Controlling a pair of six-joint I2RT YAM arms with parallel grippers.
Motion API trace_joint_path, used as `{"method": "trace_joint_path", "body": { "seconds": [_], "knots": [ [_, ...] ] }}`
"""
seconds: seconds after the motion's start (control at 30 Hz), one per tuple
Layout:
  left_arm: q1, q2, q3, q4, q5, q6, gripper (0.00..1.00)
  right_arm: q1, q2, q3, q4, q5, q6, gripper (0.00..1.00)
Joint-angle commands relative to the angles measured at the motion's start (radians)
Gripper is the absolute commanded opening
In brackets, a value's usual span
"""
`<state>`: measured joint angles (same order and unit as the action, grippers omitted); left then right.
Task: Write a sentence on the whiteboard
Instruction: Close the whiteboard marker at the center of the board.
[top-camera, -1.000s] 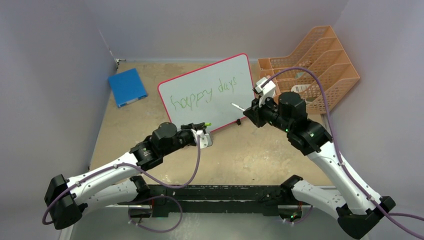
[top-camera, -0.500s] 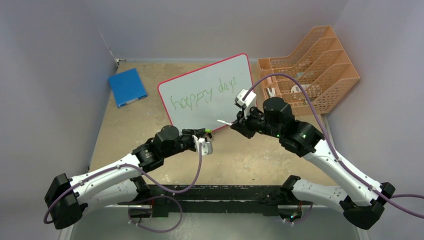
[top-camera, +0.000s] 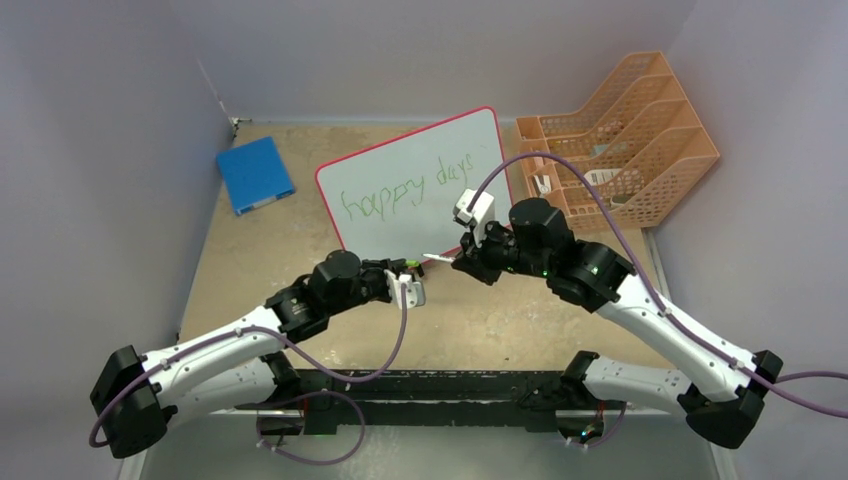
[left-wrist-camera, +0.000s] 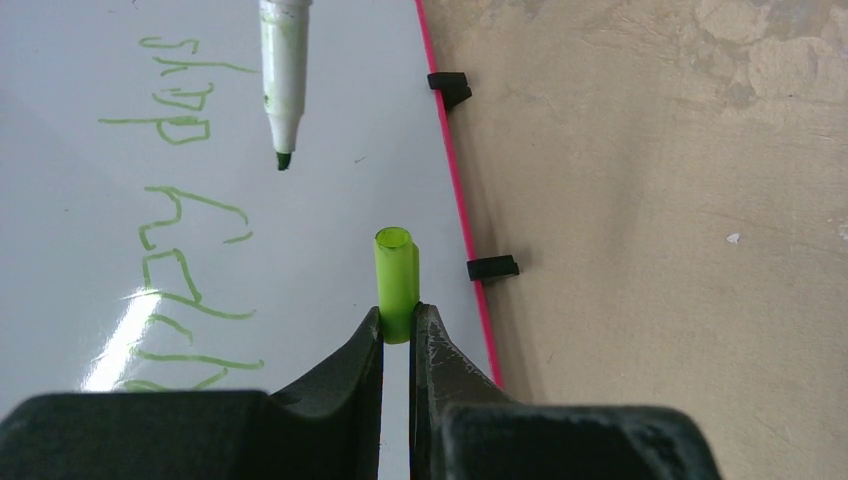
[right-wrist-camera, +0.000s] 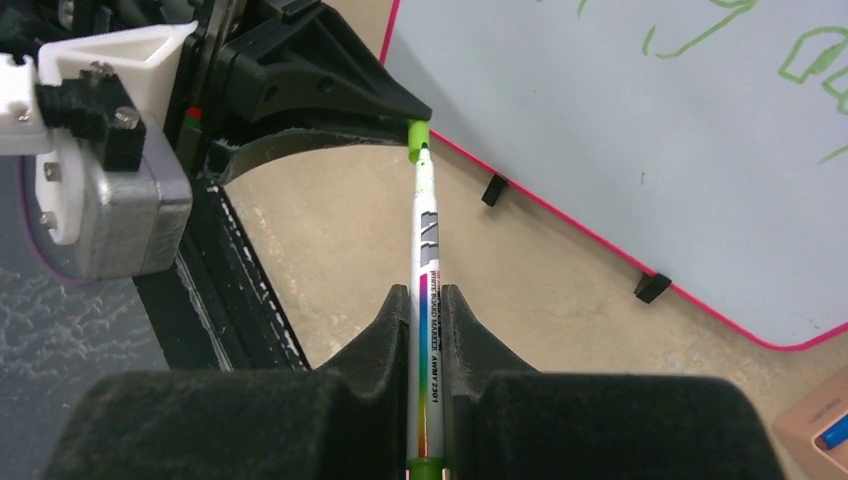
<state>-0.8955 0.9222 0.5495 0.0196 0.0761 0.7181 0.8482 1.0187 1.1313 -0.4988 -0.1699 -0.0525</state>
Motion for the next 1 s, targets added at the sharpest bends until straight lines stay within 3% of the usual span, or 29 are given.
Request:
{"method": "trace_joint_path", "body": {
  "seconds": [0.0,0.97],
  "knots": [
    [0.024,-0.005,0.037,0.02,-0.025,-0.01,0.0,0.016,0.005,0.036,0.0,-0.023,-0.02,0.0],
    [0.039,0.024,0.079,-0.059,0.017,-0.033,0.0,0.061,0.093,0.04,0.01,0.063,0.011,0.0]
  ]
}}
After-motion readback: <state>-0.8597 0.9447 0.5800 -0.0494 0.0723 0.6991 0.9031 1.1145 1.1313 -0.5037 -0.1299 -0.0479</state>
